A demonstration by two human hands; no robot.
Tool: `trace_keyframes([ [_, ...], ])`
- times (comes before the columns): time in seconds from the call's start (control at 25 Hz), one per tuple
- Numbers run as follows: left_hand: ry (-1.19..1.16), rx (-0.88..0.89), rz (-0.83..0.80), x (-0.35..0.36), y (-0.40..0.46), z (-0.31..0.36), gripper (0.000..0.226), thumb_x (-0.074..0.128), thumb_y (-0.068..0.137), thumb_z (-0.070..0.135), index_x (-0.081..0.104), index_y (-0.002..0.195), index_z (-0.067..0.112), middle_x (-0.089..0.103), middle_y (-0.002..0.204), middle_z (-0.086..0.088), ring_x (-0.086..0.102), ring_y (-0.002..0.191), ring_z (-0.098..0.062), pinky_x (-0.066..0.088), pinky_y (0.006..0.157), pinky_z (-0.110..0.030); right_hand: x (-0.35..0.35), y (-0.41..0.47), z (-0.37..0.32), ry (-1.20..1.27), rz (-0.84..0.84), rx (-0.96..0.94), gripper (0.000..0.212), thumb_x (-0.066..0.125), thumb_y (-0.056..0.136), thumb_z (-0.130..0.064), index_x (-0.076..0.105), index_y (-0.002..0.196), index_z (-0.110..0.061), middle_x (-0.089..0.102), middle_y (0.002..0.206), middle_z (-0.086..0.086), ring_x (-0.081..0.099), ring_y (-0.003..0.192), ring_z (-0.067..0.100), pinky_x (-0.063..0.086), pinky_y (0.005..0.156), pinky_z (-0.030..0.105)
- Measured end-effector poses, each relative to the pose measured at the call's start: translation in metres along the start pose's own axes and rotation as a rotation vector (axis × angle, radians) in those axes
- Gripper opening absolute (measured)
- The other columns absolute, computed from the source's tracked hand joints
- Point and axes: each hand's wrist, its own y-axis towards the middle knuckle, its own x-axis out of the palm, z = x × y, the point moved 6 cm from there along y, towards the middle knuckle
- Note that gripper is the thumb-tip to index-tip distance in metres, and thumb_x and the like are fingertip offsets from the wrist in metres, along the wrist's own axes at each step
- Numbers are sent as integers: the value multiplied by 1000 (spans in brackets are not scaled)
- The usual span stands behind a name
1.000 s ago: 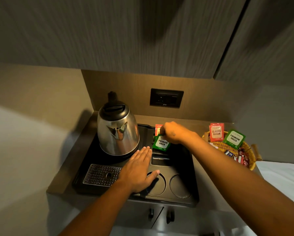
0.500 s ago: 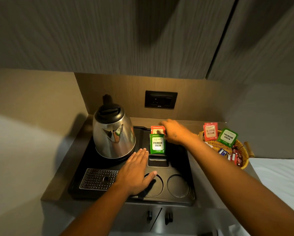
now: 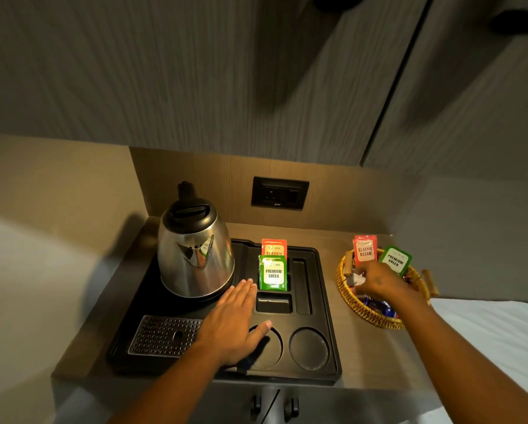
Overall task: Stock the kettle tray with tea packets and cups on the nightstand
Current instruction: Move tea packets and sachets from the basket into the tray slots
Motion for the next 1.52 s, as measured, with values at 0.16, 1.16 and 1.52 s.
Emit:
trace_keyframes([
  [0.16,-5,-4,-7,1,0,-1,91,9,85,78,-6,154,20,-5,163,2,-11,147,-10,-2,121,-34,-12,-5,2,31,-1,27,11,79,75,-14,69,79,-17,67,93,4,61,98,25,54,79,32],
  [1.16,-17,-10,25,1,0,-1,89,15,87,76,0,155,20,0,164,2,-5,148,-10,-2,119,-31,15,-59,-96,74,249,-284,30,66,83,-21,65,113,-21,68,109,5,64,99,24,53,83,38],
  [1.52,-25,-17,2,-3,-1,2,89,18,88,75,-2,155,19,-1,164,2,-6,148,-11,1,121,-34,-27,-40,39,120,-117,154,52,88,57,-49,67,100,-27,59,99,-2,64,91,20,51,51,24],
])
